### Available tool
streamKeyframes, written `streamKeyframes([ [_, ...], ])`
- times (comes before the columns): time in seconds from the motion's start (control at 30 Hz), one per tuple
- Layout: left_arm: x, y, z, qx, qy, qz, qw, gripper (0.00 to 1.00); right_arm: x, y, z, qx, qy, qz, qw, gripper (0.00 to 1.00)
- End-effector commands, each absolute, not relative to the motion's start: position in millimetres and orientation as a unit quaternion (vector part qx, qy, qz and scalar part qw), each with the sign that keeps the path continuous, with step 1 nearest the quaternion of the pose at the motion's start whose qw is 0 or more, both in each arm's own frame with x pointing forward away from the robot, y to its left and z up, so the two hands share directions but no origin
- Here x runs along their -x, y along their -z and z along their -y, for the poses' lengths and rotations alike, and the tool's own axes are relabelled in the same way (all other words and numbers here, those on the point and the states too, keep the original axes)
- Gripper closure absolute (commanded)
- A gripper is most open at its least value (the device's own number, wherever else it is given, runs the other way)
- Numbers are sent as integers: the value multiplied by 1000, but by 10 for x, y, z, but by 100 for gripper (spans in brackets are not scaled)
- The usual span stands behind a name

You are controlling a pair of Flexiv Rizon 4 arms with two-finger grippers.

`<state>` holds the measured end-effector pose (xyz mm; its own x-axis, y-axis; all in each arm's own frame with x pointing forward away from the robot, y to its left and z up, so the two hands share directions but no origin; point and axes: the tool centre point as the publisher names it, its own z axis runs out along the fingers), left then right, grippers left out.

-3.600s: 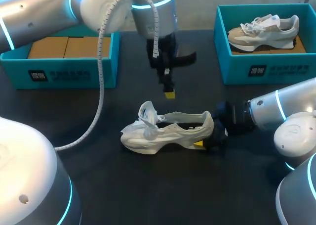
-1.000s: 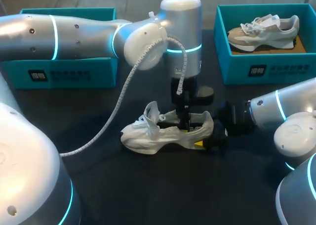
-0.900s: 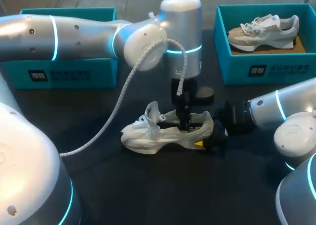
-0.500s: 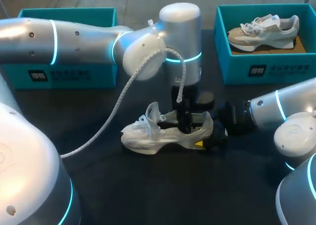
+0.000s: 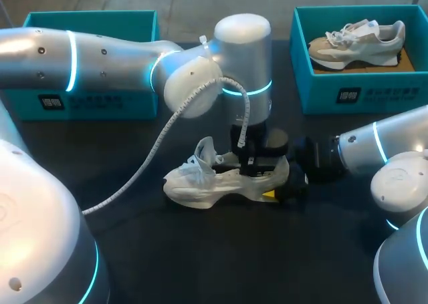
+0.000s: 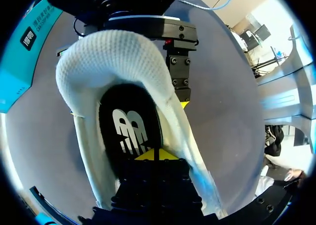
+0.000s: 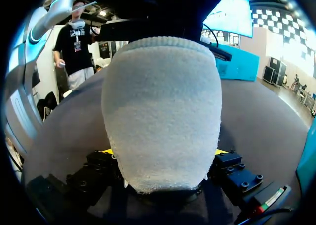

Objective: Take the shoe out of the shoebox, open the shoe tongue, remove and reinsert the insole, then place the shoe into the shoebox

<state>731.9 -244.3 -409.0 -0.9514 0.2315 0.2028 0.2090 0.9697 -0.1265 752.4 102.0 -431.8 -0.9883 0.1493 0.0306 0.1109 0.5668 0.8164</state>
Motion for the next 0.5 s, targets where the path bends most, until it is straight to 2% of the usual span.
streamKeyframes([
  [0.03,-7353,4217,2413,111,-50,987,106,100,-7551,4365,-1010,-74,-458,-885,21,100],
  [0.5,-7420,3864,2260,108,-84,985,102,100,-7551,4365,-1010,-74,-458,-885,21,100],
])
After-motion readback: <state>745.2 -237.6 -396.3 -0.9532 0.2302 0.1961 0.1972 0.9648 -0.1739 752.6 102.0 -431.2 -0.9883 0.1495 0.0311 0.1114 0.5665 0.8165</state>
